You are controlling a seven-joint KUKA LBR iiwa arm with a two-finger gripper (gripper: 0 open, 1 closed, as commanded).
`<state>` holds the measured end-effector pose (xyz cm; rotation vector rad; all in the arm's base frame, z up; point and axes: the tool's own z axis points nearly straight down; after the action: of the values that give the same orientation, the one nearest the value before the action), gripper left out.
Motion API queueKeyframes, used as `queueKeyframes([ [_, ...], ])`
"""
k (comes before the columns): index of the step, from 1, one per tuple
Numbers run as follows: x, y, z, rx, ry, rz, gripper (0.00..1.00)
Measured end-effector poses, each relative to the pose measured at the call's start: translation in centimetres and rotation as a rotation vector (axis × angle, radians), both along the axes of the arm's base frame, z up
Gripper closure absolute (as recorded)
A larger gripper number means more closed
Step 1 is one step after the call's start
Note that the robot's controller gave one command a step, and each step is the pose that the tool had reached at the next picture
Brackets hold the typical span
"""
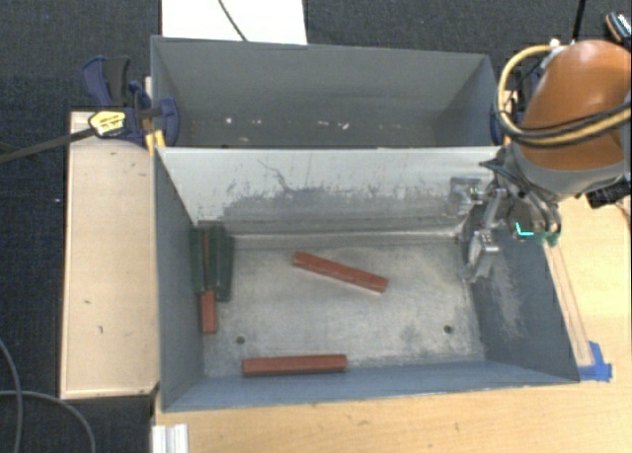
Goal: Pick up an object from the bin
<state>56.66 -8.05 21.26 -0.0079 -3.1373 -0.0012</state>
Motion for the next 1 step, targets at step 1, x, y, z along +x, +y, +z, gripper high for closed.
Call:
queueKeyframes([
  [1,2.38,4.72,-14.66,0.001,-0.001,-0.023,0.00],
])
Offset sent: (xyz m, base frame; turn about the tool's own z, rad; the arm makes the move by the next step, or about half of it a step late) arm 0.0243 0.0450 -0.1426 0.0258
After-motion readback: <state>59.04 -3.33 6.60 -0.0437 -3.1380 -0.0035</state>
